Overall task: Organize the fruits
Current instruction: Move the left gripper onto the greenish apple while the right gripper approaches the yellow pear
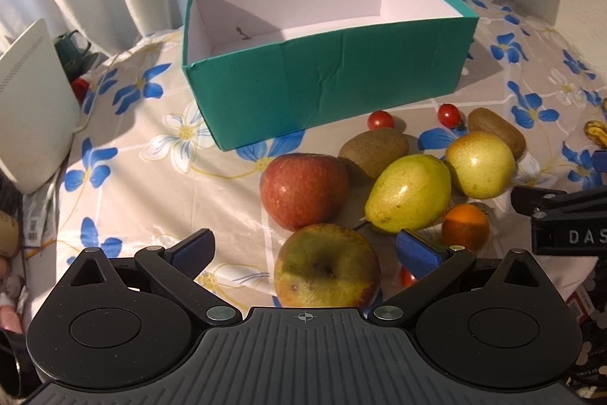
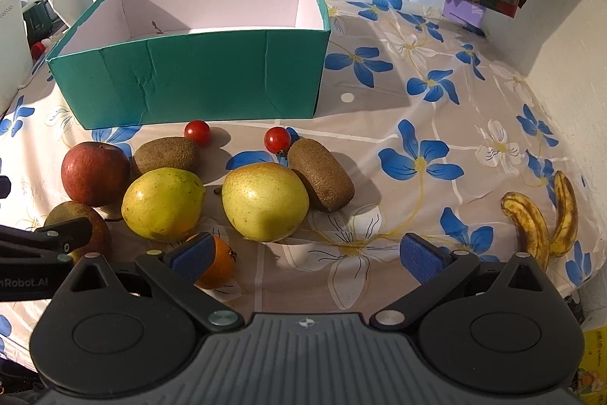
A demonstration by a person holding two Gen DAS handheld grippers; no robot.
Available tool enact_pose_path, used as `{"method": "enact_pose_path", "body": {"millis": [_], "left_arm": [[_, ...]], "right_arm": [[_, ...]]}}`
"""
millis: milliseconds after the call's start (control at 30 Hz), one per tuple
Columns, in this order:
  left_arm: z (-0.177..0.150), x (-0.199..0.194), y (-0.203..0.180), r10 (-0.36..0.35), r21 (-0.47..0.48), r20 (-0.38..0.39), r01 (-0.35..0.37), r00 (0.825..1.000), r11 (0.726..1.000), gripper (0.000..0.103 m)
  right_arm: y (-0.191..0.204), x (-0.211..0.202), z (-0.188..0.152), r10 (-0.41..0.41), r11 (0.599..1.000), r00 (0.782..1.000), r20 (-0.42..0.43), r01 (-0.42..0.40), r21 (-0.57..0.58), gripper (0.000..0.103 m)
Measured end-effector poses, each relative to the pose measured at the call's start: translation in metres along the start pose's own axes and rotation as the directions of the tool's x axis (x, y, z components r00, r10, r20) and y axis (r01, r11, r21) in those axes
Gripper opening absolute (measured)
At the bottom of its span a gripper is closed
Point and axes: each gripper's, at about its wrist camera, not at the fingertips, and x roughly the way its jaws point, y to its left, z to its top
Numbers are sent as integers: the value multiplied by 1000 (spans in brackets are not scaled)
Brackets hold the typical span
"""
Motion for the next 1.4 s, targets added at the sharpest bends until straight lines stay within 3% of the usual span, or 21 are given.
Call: {"method": "enact_pose_path", "body": {"millis": [200, 333, 667, 800, 1133, 1400], "left_arm": [[-19, -9, 11, -122, -1, 60, 123, 991, 992, 103], [-24, -3, 15, -165, -18, 35, 166, 986, 986, 103], [-19, 24, 11, -166, -21, -22, 166, 986, 986, 102], [-15, 38, 9, -133, -25, -68, 131, 989, 991, 79], [-13, 62, 6, -126, -23, -154, 124, 980, 992, 78], [-12, 62, 3, -113, 11, -153, 116, 982, 993, 77]], "right_arm": [[-4, 5, -2, -3, 1000, 1000, -11, 4, 18, 103], [-3, 11, -2, 7, 1000, 999, -32, -6, 17, 103], [0, 24, 0, 25, 1000, 998, -58, -24, 12, 103], [-2, 28, 3, 19, 1000, 998, -62, -18, 15, 103], [-9, 36, 8, 4, 1000, 997, -82, -2, 26, 103], [-15, 45, 11, 3, 1000, 996, -84, -1, 19, 103]]}}
